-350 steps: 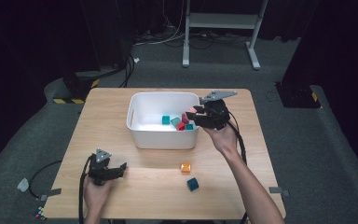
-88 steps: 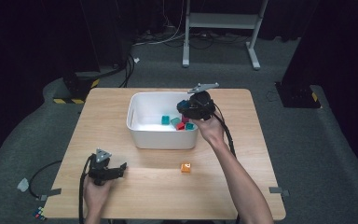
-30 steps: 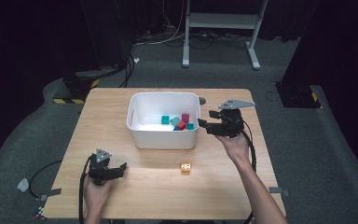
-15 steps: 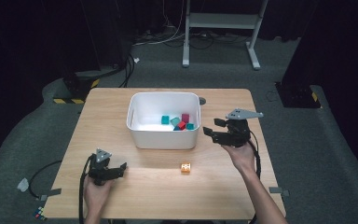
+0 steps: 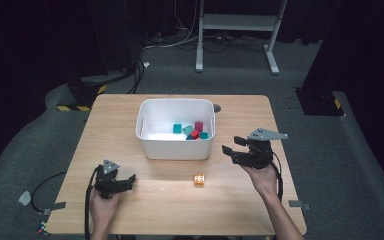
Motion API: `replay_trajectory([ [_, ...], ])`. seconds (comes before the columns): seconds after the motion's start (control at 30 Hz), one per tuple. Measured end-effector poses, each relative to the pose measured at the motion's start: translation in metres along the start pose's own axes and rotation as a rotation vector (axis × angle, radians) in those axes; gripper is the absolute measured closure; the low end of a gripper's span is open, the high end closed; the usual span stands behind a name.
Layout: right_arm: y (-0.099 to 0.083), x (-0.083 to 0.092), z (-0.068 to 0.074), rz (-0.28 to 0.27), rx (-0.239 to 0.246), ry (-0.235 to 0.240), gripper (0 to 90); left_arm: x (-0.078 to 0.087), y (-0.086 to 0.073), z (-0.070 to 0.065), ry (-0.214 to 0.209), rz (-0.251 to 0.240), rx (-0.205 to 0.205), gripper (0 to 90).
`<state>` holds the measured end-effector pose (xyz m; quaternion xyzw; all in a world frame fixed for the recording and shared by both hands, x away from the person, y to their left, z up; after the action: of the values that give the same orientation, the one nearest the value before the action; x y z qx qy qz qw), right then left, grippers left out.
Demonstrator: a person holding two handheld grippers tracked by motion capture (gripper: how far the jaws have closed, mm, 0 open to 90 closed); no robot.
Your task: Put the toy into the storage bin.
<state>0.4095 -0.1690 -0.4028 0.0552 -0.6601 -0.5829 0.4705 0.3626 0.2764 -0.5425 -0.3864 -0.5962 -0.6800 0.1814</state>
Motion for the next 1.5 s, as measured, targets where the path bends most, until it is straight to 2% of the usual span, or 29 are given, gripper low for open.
replay_trajectory([
  [0.83, -0.039, -0.003, 0.006, 0.03, -0.011, -0.011, 38.6, 0.0, 0.0, 0.0, 0.0, 0.0, 0.0, 14.4],
  [1.5, -0.061, -0.019, 0.019, 0.073, -0.006, 0.001, 39.0, 0.0, 0.0, 0.0, 0.0, 0.0, 0.0, 14.4],
])
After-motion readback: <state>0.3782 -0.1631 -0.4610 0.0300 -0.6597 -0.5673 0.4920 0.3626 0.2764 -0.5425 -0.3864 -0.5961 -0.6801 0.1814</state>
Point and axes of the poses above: each handheld gripper's, and its own axes: x roughly backward along the jaws, y roughly out of its top, z roughly to its left, the point moved 2 cm from there along -x, roughly forward along the jaws, and after that the axes turned 5 degrees about z, right-handed, at the moved point
